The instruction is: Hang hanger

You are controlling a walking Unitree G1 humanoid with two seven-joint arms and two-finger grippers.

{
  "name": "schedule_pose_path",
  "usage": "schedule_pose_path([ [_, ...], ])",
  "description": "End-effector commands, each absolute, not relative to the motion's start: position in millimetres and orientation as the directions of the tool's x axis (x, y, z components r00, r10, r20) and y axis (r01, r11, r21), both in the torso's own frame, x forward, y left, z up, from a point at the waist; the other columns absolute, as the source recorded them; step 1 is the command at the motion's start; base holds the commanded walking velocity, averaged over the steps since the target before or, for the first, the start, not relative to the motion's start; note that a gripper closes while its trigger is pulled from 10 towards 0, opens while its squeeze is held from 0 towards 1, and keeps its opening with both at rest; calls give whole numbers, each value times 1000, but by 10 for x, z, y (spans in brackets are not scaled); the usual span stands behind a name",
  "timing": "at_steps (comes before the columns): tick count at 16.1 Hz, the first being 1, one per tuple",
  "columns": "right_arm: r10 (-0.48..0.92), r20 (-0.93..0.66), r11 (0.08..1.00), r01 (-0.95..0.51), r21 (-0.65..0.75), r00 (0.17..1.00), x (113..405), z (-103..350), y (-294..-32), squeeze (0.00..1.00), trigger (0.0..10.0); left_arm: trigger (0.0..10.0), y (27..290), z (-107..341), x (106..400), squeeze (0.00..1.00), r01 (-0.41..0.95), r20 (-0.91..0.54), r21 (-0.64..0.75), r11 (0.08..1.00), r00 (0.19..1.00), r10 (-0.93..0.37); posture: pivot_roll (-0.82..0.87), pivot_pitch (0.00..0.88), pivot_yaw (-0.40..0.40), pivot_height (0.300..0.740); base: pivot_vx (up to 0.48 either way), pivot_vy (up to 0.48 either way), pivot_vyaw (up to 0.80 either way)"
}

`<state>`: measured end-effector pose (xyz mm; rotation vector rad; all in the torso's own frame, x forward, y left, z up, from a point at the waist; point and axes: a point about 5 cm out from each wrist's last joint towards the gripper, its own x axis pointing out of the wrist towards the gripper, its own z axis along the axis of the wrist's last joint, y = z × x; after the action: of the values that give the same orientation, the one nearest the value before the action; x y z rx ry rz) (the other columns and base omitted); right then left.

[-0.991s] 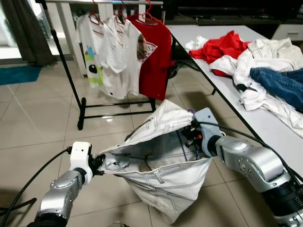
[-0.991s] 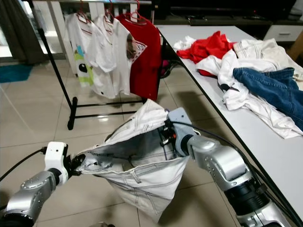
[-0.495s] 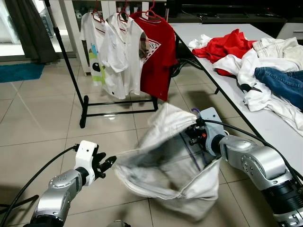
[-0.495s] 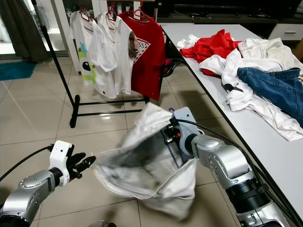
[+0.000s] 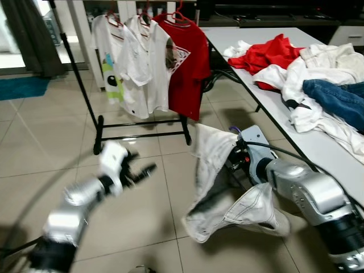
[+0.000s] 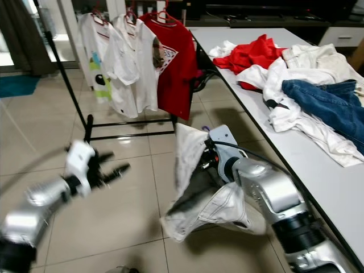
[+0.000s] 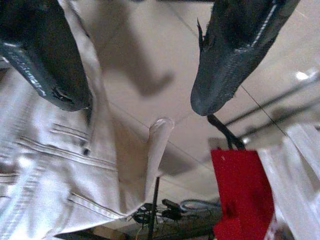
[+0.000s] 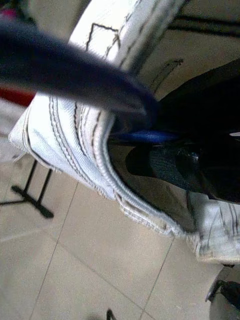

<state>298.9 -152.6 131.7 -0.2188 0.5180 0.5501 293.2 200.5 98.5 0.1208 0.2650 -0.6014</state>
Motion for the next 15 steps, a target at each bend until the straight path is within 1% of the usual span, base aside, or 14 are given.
schedule_pose_path([
  [1, 524, -453, 781, -619, -83, 721, 2995, 1523, -1467, 0, 10000, 10000, 2131, 1061, 2977, 1000, 572, -283, 76, 817, 798, -532, -143, 0, -13, 740, 0, 0, 0],
  [2, 577, -443, 735, -673, -85, 686, 2958, 1584, -1466, 0, 10000, 10000, 2257, 1145, 3015, 1000, 575, -283, 106, 812, 800, -529, -143, 0, -13, 740, 0, 0, 0],
  [3, 604, -439, 710, -700, -82, 665, 2933, 1617, -1467, 0, 10000, 10000, 2339, 1187, 3033, 1000, 574, -290, 130, 808, 802, -523, -142, 0, -9, 740, 0, 0, 0],
  [5, 704, -396, 612, -786, -84, 590, 2854, 1785, -1487, 0, 10000, 10000, 2647, 1362, 3093, 1000, 579, -322, 222, 784, 803, -502, -140, 0, -12, 740, 0, 0, 0],
  [6, 755, -368, 554, -828, -84, 542, 2805, 1875, -1485, 0, 10000, 10000, 2748, 1446, 3110, 1000, 603, -337, 245, 759, 787, -517, -140, 0, -12, 740, 0, 0, 0],
  [7, 775, -356, 530, -844, -83, 522, 2783, 1912, -1483, 0, 10000, 10000, 2782, 1470, 3109, 0, 621, -349, 248, 743, 773, -529, -141, 0, -14, 740, 0, 0, 0],
  [9, 842, -330, 417, -903, -104, 427, 2694, 2039, -1473, 0, 10000, 10000, 2854, 1462, 3099, 0, 713, -439, 265, 649, 689, -577, -139, 0, -15, 740, 0, 0, 0],
  [11, 878, -312, 347, -931, -111, 365, 2626, 2107, -1456, 0, 10000, 10000, 2748, 1440, 3107, 0, 796, -471, 221, 563, 593, -653, -135, 0, -14, 740, 0, 0, 0],
  [12, 900, -290, 306, -945, -112, 326, 2586, 2163, -1428, 0, 10000, 10000, 2672, 1392, 3123, 0, 835, -499, 219, 505, 541, -678, -142, 0, -11, 740, 0, 0, 0],
  [13, 906, -284, 293, -950, -112, 313, 2572, 2181, -1419, 0, 10000, 10000, 2653, 1387, 3140, 0, 839, -498, 219, 498, 535, -683, -142, 0, -11, 740, 0, 0, 0],
  [14, 917, -281, 262, -959, -112, 283, 2533, 2206, -1405, 0, 10000, 4941, 2599, 1419, 3200, 0, 845, -466, 205, 494, 528, -710, -150, 0, -6, 740, 0, 0, 0],
  [15, 920, -281, 252, -961, -111, 274, 2520, 2211, -1404, 0, 10000, 784, 2580, 1435, 3221, 0, 850, -453, 199, 488, 522, -723, -150, 0, -6, 740, 0, 0, 0],
])
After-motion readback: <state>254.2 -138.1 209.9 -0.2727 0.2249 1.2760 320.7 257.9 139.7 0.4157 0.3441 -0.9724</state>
